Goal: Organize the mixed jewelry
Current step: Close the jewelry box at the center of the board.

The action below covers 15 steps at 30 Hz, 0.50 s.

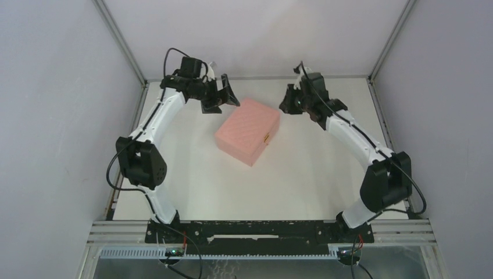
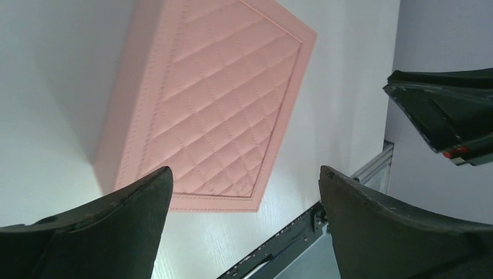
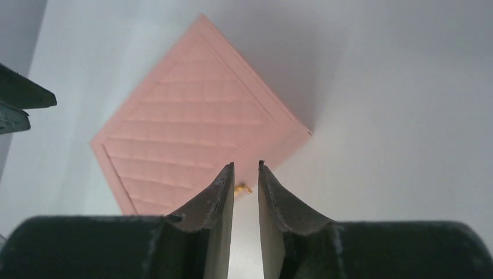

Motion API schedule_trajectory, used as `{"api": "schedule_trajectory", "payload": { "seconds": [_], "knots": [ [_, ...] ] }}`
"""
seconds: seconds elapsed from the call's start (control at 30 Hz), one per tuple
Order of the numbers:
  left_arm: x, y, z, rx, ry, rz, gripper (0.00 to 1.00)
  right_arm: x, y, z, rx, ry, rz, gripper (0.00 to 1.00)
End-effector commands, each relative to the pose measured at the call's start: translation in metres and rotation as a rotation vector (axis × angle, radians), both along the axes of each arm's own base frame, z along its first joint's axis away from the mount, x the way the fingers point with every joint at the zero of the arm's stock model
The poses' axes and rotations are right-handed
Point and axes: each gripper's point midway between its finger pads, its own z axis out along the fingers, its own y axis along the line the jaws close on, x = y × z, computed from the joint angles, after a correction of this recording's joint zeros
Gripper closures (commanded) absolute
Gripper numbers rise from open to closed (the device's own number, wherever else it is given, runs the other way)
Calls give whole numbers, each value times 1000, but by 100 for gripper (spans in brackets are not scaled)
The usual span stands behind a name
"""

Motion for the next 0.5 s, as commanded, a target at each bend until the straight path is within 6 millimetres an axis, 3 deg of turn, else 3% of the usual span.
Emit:
{"api": "schedule_trajectory", "payload": {
  "seconds": [0.0, 0.17, 0.37, 0.4, 0.47],
  "knots": [
    [1, 43, 63, 8, -190, 121, 0, -21, 24, -14, -121, 206, 73, 72],
    [-1, 81, 70, 22, -226, 226, 0, -22, 52, -10, -219, 252, 117, 74],
    [-7, 91, 55, 41, -194, 254, 0, -30, 75, -2, -301, 285, 170, 75],
    [-7, 93, 51, 48, -185, 263, 0, -33, 78, -8, -307, 293, 180, 75],
    [-10, 94, 47, 53, -170, 263, 0, -46, 81, -45, -315, 359, 200, 75]
  ]
}}
